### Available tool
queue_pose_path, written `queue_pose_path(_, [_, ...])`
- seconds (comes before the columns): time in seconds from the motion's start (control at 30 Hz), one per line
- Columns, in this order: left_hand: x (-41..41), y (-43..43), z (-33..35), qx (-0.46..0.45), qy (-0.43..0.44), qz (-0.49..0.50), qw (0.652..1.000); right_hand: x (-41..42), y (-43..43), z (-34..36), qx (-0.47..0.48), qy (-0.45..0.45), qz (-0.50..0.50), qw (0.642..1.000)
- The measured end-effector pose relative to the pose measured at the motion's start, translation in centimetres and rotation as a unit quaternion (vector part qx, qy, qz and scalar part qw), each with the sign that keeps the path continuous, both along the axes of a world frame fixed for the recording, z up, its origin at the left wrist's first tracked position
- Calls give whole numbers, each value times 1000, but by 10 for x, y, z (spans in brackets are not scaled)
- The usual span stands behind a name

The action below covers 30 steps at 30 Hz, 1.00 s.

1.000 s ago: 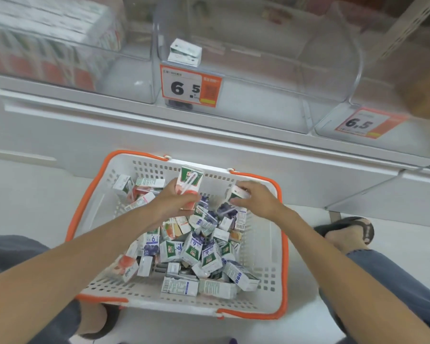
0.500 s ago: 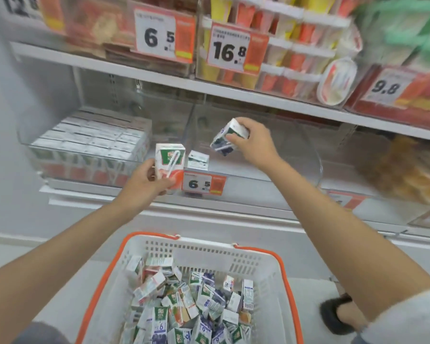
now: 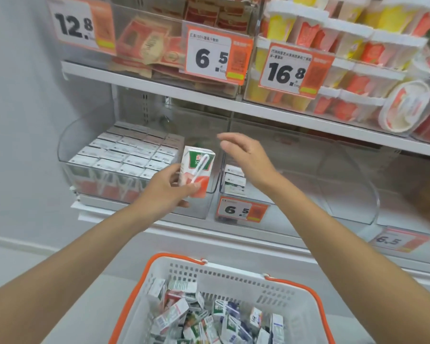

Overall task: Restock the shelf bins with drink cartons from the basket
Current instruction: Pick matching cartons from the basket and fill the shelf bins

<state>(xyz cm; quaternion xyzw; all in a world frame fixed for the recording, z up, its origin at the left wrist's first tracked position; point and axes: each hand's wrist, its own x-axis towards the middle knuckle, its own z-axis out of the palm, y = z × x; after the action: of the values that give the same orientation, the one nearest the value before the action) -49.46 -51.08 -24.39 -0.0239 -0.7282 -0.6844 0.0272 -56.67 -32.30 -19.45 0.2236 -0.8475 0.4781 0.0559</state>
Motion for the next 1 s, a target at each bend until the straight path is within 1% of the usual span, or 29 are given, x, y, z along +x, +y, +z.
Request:
queue_pose_path(0.03, [0,-2,2,-20,12,-1,1000,11,-10,7,7,-35,61,998])
queue_pose_path(0.07, [1,-5,4,-40,24,0,999,19,-20,12,40,-59,104,992])
queue_pose_path(0.1, [1,-9,6,-61,39,6,997,22,-28,15,75,-57,123,988])
queue_pose_path(0.13, [1,-16,6,-92,58,19,994,24,-35,20,98,-37,117,988])
queue_pose_path(0.17, [0,-24,6,-147,77,43,985,23,-40,24,107,-15,94,990])
queue_pose_path(0.2, [-2,-35,4,-229,91,75,966,21,-44,26,112,2,64,992])
queue_pose_path(0.27, [-2,-58,-3,-411,101,135,896,14,-52,26,152,40,1,988])
queue_pose_path(0.3, [-1,-68,-8,-469,98,144,866,11,-59,23,184,52,-17,981])
queue_pose_path(0.33, [1,-76,-13,-499,89,137,851,9,-66,18,228,52,-24,972])
queue_pose_path(0.37, [3,-80,-18,-511,79,120,848,7,-73,12,273,32,-16,961])
queue_pose_path(0.4, [6,-83,-24,-513,75,101,849,6,-81,4,306,-11,6,952])
queue_pose_path(0.43, [9,-85,-28,-510,79,89,852,6,-87,-4,308,-81,37,947])
queue_pose_path(0.47, [11,-85,-31,-503,89,83,856,8,-90,-11,287,-164,65,942])
queue_pose_path(0.5, [15,-84,-32,-492,101,85,861,10,-92,-17,269,-223,77,934])
queue_pose_path(0.53, [18,-82,-33,-481,117,98,863,12,-92,-20,266,-240,75,931])
queue_pose_path(0.57, [21,-78,-34,-476,140,118,860,15,-90,-23,270,-211,64,937])
queue_pose_path(0.6, [25,-73,-35,-472,164,137,856,17,-88,-26,258,-155,46,952])
queue_pose_path(0.63, [29,-67,-36,-462,178,149,856,22,-86,-29,225,-88,25,970])
queue_pose_path(0.67, [34,-61,-39,-447,180,147,864,31,-84,-32,173,-22,5,985])
queue_pose_path(0.7, [39,-54,-43,-431,167,131,877,42,-80,-36,119,38,-15,992])
queue_pose_path(0.73, [43,-47,-48,-417,140,103,892,55,-75,-43,81,79,-30,993])
queue_pose_path(0.77, [47,-39,-55,-403,103,70,907,67,-69,-55,59,90,-37,994])
queue_pose_path(0.8, [51,-32,-65,-387,63,35,919,79,-61,-72,52,75,-32,995])
queue_pose_path(0.83, [55,-25,-76,-379,25,2,925,90,-51,-92,59,40,-25,997])
queue_pose_path(0.9, [65,-12,-102,-367,-36,-48,928,107,-24,-141,102,-71,-13,992])
queue_pose_path(0.93, [69,-6,-116,-360,-62,-61,929,115,-8,-169,133,-133,-3,982])
queue_pose_path(1.0, [78,3,-143,-335,-118,-64,932,130,26,-226,199,-243,18,949])
